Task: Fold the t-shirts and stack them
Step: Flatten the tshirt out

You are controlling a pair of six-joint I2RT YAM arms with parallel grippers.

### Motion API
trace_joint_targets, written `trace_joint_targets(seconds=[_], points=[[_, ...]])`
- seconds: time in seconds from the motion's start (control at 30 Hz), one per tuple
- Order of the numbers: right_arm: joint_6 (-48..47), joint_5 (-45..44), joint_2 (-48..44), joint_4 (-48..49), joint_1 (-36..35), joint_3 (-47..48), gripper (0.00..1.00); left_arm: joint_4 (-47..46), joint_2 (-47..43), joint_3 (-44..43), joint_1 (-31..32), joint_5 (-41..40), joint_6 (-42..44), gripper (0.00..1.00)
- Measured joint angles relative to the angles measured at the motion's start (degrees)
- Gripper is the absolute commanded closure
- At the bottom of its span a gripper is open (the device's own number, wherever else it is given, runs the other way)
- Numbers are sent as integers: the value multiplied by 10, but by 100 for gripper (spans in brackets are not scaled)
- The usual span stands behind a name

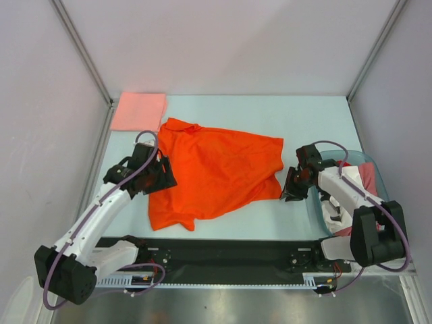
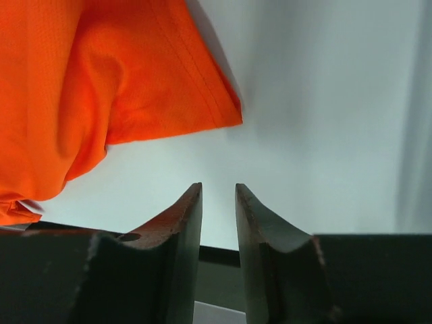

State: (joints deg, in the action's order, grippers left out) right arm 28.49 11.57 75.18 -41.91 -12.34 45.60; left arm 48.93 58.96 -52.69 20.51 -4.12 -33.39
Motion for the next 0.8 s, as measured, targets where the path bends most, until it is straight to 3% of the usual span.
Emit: trace_joint_targets(seconds=[0.2,0.37,0.6,0.7,0.73,0.77,0.8], points=[[5,5,50,57,6,-11,63,26,-28,7,0,1,-22,30],[23,7,64,91,15,-26,65,39,-75,5,-4,-1,-29,30],[42,17,97,131,28,-33,68,52,-77,-3,-6,-2,-28,30],[46,21,108,144,31,-27,80,56,-76,-3,-7,-2,-28,30],[45,21,113,149,31,-24,94,57,-76,-3,-8,-2,-28,30],[42,22,116,148,31,-20,100,58,-76,-3,-8,-2,-28,30],[42,19,121,144,31,-14,100,60,-76,-4,-9,-3,-28,30]])
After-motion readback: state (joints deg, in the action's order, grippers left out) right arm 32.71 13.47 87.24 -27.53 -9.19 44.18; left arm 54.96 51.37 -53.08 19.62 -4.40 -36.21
